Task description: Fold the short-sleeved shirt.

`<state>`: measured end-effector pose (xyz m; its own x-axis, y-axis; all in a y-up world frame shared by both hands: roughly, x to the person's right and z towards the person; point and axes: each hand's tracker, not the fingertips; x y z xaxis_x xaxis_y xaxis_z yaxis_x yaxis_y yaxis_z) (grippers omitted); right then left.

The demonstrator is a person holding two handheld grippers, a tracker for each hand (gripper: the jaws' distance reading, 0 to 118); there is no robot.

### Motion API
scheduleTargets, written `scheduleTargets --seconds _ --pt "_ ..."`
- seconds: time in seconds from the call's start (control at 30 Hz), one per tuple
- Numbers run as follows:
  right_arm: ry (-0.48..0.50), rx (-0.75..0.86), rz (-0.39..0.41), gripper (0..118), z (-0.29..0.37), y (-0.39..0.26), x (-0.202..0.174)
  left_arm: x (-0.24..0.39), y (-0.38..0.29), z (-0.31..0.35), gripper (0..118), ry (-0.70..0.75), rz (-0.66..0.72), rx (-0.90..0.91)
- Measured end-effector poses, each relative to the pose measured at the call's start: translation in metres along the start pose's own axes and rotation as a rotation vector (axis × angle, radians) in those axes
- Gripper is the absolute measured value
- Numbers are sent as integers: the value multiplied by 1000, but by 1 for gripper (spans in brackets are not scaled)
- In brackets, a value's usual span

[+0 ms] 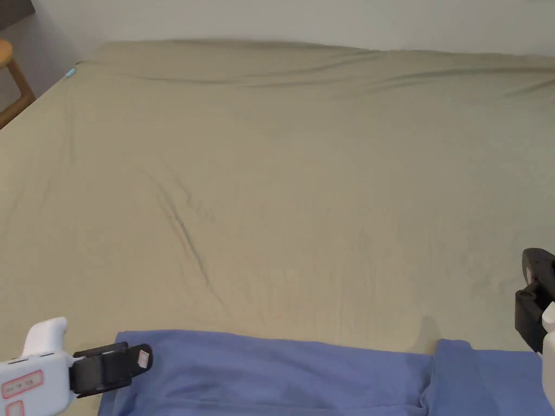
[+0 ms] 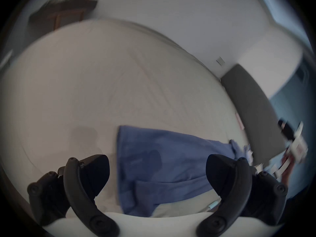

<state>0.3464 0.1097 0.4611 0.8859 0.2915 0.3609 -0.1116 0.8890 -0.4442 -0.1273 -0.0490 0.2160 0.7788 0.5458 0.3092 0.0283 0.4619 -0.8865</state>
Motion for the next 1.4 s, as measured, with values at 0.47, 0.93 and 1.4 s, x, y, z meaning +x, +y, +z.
scheduleTargets --seconds 0.47,0.93,1.4 --pt "141 -69 -148 2 -6 -2 0 -40 -16 -52 105 -505 370 -153" --pt "130 -39 -112 2 12 5 0 -29 -14 -62 12 -322 268 -231" --pt "105 -22 -136 2 26 7 11 34 28 -12 11 -132 -3 -156"
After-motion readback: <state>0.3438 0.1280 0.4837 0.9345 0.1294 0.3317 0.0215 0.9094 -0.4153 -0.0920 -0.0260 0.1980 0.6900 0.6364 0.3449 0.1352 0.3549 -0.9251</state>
